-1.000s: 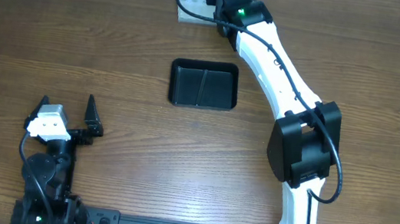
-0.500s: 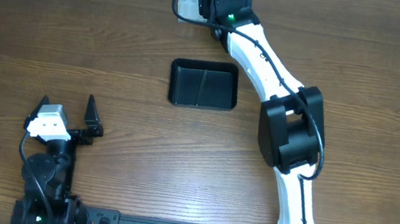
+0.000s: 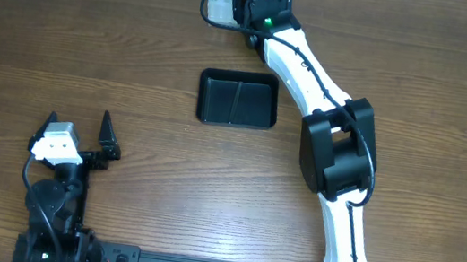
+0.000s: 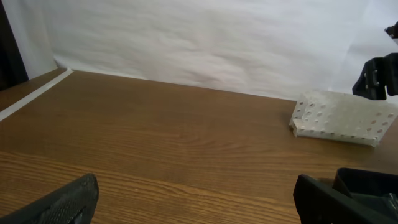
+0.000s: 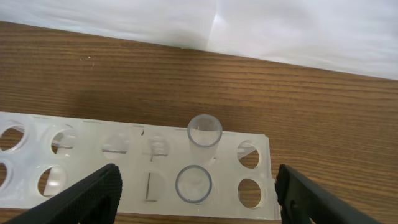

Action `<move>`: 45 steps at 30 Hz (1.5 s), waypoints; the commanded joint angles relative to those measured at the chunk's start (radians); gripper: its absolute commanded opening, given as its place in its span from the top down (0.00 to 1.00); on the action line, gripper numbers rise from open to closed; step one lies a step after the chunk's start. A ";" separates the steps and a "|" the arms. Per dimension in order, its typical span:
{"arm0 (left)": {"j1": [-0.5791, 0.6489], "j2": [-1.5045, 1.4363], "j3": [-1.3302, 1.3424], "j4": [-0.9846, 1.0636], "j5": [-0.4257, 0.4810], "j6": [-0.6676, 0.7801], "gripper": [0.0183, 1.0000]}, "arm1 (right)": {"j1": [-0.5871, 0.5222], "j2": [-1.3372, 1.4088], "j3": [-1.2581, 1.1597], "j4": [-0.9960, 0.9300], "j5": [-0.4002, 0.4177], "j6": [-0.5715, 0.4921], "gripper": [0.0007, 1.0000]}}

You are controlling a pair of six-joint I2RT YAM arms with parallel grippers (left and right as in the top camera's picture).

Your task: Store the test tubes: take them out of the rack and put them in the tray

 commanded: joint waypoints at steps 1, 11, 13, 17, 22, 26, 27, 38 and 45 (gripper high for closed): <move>0.007 -0.007 -0.004 0.002 0.005 0.011 0.00 | -0.004 0.026 0.019 0.005 0.014 -0.003 0.27; 0.007 -0.007 -0.004 0.002 0.005 0.011 0.00 | -0.008 0.034 0.019 0.007 0.014 -0.003 0.30; 0.007 -0.007 -0.004 0.002 0.005 0.011 0.00 | -0.008 0.037 0.019 0.007 0.015 -0.003 0.30; 0.007 -0.007 -0.004 0.002 0.005 0.011 0.00 | -0.008 0.041 0.019 0.007 0.015 -0.003 0.31; 0.007 -0.007 -0.004 0.002 0.005 0.011 0.00 | -0.008 0.042 0.019 0.007 0.015 -0.003 0.31; 0.007 -0.007 -0.004 0.002 0.005 0.011 0.00 | -0.009 0.042 0.019 0.007 0.015 -0.003 0.37; 0.007 -0.007 -0.004 0.002 0.005 0.011 0.00 | -0.010 0.042 0.019 0.007 0.015 -0.003 0.47; 0.007 -0.007 -0.004 0.002 0.005 0.011 0.00 | -0.013 0.042 0.019 0.008 0.018 -0.003 0.79; 0.007 -0.007 -0.004 0.002 0.005 0.011 0.00 | -0.013 0.033 0.021 0.013 0.052 -0.003 0.82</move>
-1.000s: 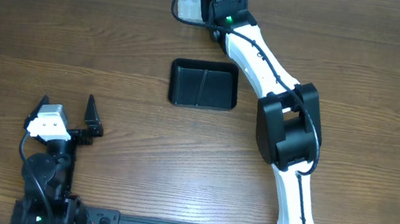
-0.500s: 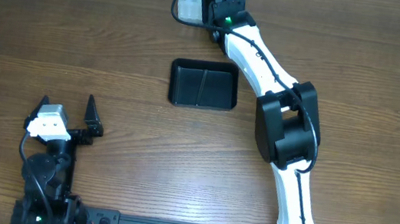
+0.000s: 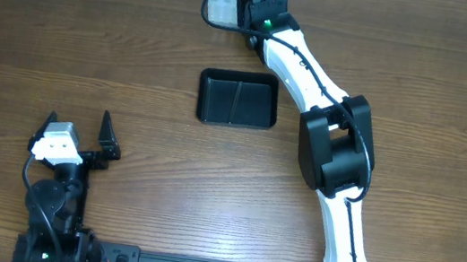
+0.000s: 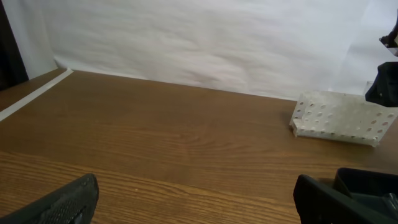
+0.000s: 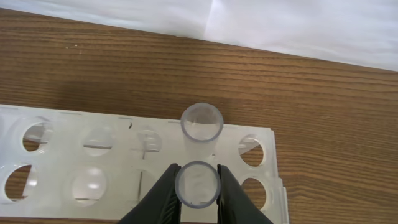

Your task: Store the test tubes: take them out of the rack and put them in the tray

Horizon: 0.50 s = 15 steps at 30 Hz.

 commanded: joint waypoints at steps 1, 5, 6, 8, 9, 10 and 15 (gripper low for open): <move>0.007 -0.007 -0.004 0.002 0.005 0.011 0.00 | -0.005 0.002 0.025 0.005 0.043 -0.002 0.82; 0.007 -0.007 -0.004 0.002 0.005 0.011 0.00 | -0.005 -0.010 0.046 0.000 0.043 -0.002 0.82; 0.007 -0.007 -0.004 0.002 0.005 0.011 0.00 | -0.005 -0.012 0.051 -0.001 0.043 -0.002 0.83; 0.007 -0.007 -0.004 0.002 0.005 0.011 0.00 | -0.005 -0.018 0.064 -0.006 0.043 -0.003 0.84; 0.007 -0.007 -0.004 0.002 0.005 0.011 0.00 | -0.005 -0.021 0.070 -0.010 0.043 -0.003 0.84; 0.007 -0.007 -0.004 0.002 0.005 0.011 0.00 | -0.005 -0.024 0.073 -0.013 0.043 -0.003 0.85; 0.007 -0.007 -0.004 0.002 0.005 0.011 0.00 | -0.005 -0.039 0.081 -0.017 0.043 -0.010 0.87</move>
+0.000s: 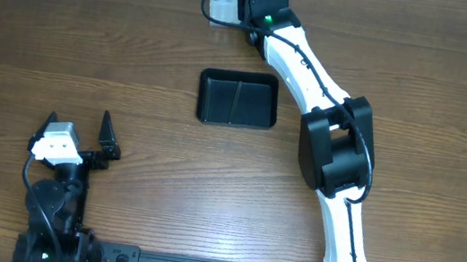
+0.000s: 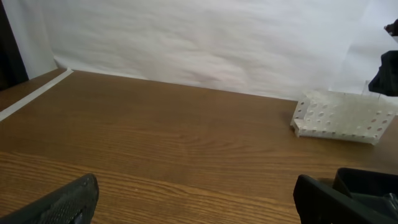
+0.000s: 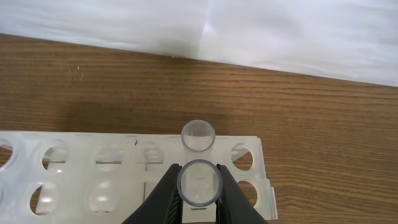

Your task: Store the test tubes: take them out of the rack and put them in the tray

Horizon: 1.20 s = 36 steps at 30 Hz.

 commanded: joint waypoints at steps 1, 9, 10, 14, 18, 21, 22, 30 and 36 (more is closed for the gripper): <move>0.007 -0.007 -0.004 0.002 0.005 0.011 0.00 | -0.004 -0.043 0.032 -0.008 0.021 -0.010 0.88; 0.007 -0.007 -0.004 0.002 0.005 0.011 0.00 | 0.005 -0.069 0.034 -0.032 0.021 -0.009 0.90; 0.007 -0.007 -0.004 0.002 0.005 0.011 0.00 | 0.006 -0.074 0.034 -0.037 0.021 -0.009 0.90; 0.007 -0.007 -0.004 0.002 0.005 0.011 0.00 | 0.013 -0.105 0.034 -0.047 0.021 -0.009 0.90; 0.007 -0.007 -0.004 0.002 0.005 0.011 0.00 | 0.017 -0.142 0.034 -0.053 0.021 -0.009 0.90; 0.007 -0.007 -0.004 0.002 0.005 0.011 0.00 | 0.018 -0.169 0.034 -0.063 0.021 -0.009 0.90; 0.007 -0.007 -0.004 0.002 0.005 0.011 0.00 | 0.019 -0.178 0.034 -0.066 0.021 -0.009 0.89; 0.007 -0.007 -0.004 0.002 0.005 0.011 0.00 | 0.031 -0.245 0.034 -0.164 0.006 0.018 0.88; 0.007 -0.007 -0.004 0.002 0.005 0.011 0.00 | 0.052 -0.282 0.034 -0.317 -0.044 0.110 0.88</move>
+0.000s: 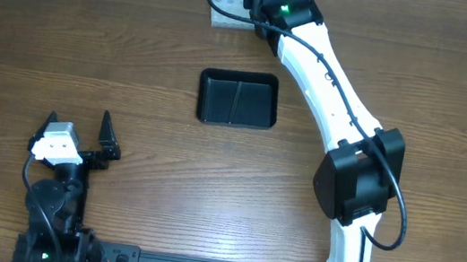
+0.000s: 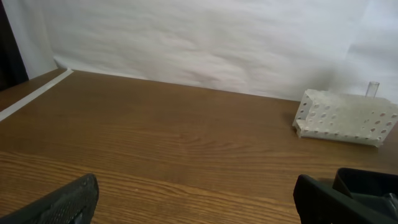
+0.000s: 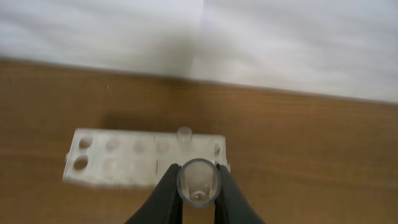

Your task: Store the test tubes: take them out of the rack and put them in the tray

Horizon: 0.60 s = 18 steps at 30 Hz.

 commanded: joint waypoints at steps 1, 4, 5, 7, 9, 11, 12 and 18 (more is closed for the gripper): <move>0.007 -0.007 -0.004 0.002 0.005 0.011 0.00 | 0.028 -0.060 0.019 -0.087 -0.044 0.091 0.88; 0.007 -0.007 -0.004 0.002 0.005 0.011 0.00 | 0.041 -0.069 0.019 -0.180 -0.091 0.142 0.88; 0.007 -0.007 -0.004 0.002 0.005 0.011 0.00 | 0.046 -0.073 0.019 -0.217 -0.115 0.160 0.88; 0.007 -0.007 -0.004 0.002 0.005 0.011 0.00 | 0.053 -0.074 0.019 -0.284 -0.161 0.197 0.88; 0.007 -0.007 -0.004 0.002 0.005 0.011 0.00 | 0.059 -0.074 0.019 -0.352 -0.208 0.228 0.89; 0.007 -0.007 -0.004 0.002 0.005 0.011 0.00 | 0.064 -0.074 0.019 -0.404 -0.242 0.257 0.89; 0.007 -0.007 -0.004 0.002 0.005 0.011 0.00 | 0.066 -0.074 0.019 -0.435 -0.259 0.272 0.89; 0.007 -0.007 -0.004 0.001 0.005 0.011 0.00 | 0.070 -0.074 0.019 -0.577 -0.307 0.321 0.89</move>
